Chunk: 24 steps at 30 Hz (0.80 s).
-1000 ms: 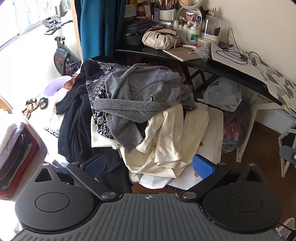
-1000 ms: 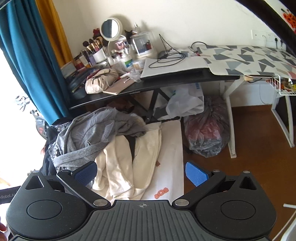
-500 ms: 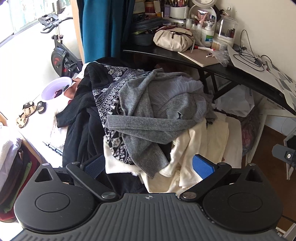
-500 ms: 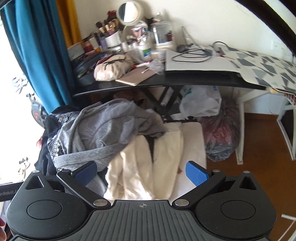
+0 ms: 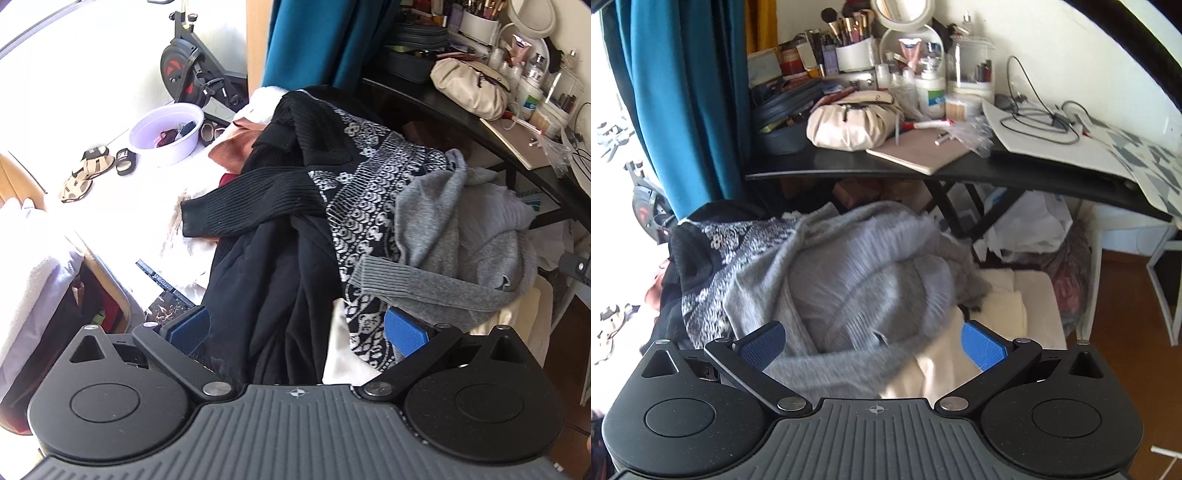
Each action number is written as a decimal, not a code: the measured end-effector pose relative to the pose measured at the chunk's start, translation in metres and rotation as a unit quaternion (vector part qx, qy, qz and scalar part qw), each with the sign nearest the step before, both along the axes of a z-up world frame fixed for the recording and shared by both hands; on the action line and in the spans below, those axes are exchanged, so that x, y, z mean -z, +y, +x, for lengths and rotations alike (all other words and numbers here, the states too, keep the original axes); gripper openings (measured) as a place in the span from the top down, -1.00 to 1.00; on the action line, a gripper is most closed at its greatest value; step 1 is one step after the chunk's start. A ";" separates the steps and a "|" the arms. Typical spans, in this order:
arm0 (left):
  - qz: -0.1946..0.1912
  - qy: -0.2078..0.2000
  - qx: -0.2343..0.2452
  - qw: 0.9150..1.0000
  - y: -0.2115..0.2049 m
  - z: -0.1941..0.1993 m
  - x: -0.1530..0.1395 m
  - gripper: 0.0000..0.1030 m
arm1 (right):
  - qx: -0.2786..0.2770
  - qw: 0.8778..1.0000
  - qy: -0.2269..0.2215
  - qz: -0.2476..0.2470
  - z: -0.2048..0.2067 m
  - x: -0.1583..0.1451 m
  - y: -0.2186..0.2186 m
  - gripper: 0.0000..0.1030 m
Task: Fold clothes
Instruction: 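Close the right gripper on the patterned sweater while the left gripper grasps it too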
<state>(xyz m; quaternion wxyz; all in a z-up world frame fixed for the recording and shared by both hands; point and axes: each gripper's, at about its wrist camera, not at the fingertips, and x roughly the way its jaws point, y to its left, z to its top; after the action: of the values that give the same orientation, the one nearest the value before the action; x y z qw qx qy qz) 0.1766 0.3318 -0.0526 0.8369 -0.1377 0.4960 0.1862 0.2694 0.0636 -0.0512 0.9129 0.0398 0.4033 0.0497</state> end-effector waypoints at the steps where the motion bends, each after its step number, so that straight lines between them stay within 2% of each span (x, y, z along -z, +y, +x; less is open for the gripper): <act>1: -0.003 0.006 -0.008 1.000 0.008 0.002 0.005 -0.99 | 0.000 1.000 -0.010 0.001 0.005 0.004 0.010 -0.98; 4: -0.015 0.027 -0.034 0.999 0.031 0.007 0.019 -0.99 | -0.031 0.999 -0.043 0.008 0.018 0.019 0.039 -0.98; 6: -0.020 0.033 -0.044 0.998 0.042 0.010 0.025 -0.99 | -0.053 0.998 -0.045 0.003 0.029 0.029 0.056 -0.98; 14: 0.003 0.043 -0.068 0.997 0.062 0.019 0.031 -0.99 | -0.072 0.997 -0.015 -0.024 0.092 0.083 0.113 -0.98; 19: 0.003 0.042 -0.081 0.996 0.065 0.027 0.031 -0.99 | -0.115 0.993 0.001 -0.039 0.117 0.106 0.137 -0.95; 20: 0.002 0.042 -0.084 0.996 0.066 0.028 0.031 -0.99 | -0.126 0.991 0.011 -0.041 0.120 0.112 0.139 -0.79; 24: 0.002 0.042 -0.095 0.995 0.068 0.034 0.031 -0.99 | -0.149 0.987 0.042 -0.031 0.129 0.127 0.127 0.05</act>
<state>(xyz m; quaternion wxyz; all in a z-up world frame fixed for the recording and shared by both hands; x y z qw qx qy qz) 0.2110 0.3998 -0.0840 0.7943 -0.1748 0.5147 0.2713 0.3983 0.1910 -0.1780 0.8781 -0.0469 0.4444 0.1711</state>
